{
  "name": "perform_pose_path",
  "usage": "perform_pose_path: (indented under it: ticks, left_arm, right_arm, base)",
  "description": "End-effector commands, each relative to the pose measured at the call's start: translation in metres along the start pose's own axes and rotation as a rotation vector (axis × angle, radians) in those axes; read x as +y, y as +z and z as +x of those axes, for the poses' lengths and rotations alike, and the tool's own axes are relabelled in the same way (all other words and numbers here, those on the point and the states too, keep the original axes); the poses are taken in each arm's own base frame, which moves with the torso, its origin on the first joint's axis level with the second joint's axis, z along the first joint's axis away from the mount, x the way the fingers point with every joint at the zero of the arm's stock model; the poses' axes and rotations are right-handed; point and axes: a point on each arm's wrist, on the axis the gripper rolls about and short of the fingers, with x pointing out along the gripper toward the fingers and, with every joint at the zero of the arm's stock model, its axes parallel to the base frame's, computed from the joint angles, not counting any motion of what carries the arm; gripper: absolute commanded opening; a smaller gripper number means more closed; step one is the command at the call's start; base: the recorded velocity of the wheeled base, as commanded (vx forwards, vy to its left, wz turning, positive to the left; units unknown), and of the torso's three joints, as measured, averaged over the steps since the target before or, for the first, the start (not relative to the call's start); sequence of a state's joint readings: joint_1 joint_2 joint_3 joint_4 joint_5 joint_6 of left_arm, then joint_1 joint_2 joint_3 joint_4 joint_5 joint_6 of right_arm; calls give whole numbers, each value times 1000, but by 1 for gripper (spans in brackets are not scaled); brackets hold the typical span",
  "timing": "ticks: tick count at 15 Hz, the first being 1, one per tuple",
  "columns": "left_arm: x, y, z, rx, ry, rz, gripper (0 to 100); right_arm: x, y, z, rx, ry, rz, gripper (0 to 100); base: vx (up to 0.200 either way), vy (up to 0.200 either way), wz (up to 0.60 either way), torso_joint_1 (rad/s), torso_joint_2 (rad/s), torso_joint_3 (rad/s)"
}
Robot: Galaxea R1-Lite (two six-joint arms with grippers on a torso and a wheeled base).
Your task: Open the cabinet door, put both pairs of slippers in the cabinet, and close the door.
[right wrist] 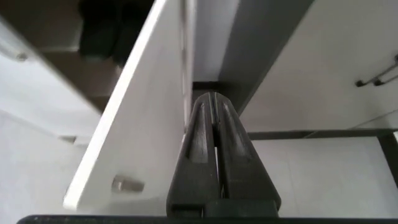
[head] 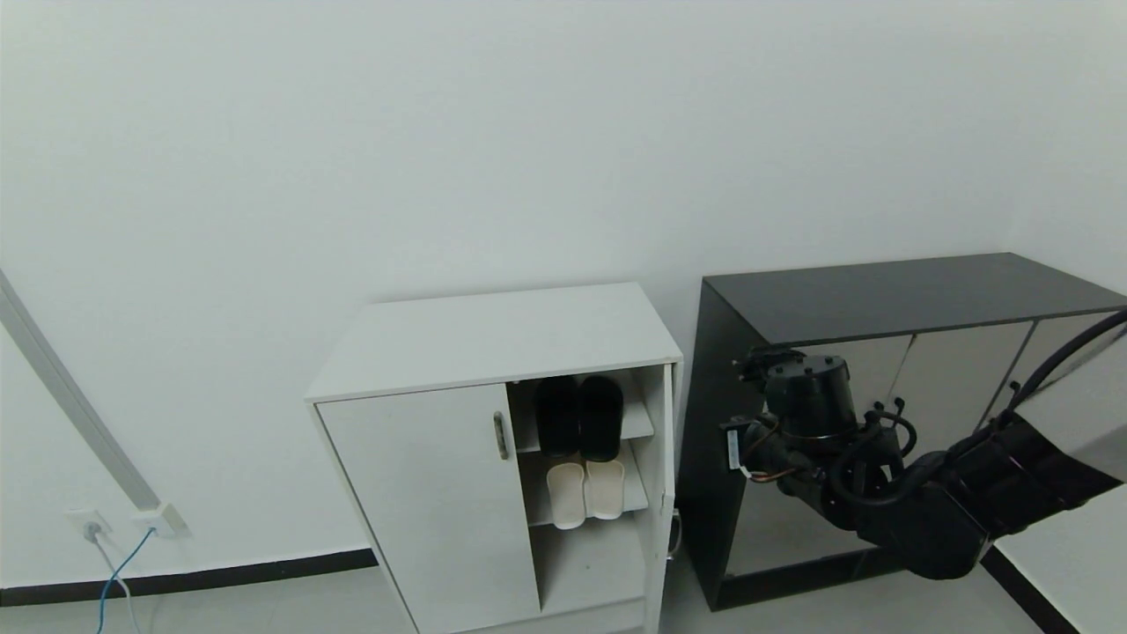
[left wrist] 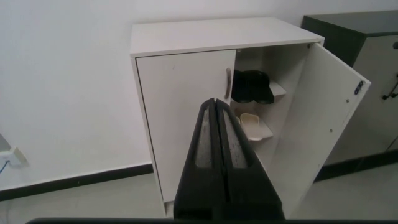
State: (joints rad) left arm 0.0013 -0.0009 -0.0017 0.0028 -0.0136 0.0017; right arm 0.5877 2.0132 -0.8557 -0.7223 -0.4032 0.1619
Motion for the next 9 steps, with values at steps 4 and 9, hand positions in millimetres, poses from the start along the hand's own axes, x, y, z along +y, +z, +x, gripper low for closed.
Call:
perform_pose_path:
  ticks: [4,9]
  left_arm:
    - [0,0,0,1,0,0,0]
    - [0,0,0,1,0,0,0]
  right_arm:
    - [-1,-7,-3,30,43,-11,0]
    - [-6,-9,-10,3,27,-90,0]
  base:
    - [0,0,300,0,4,1]
    - [0,0,0,0,0,0]
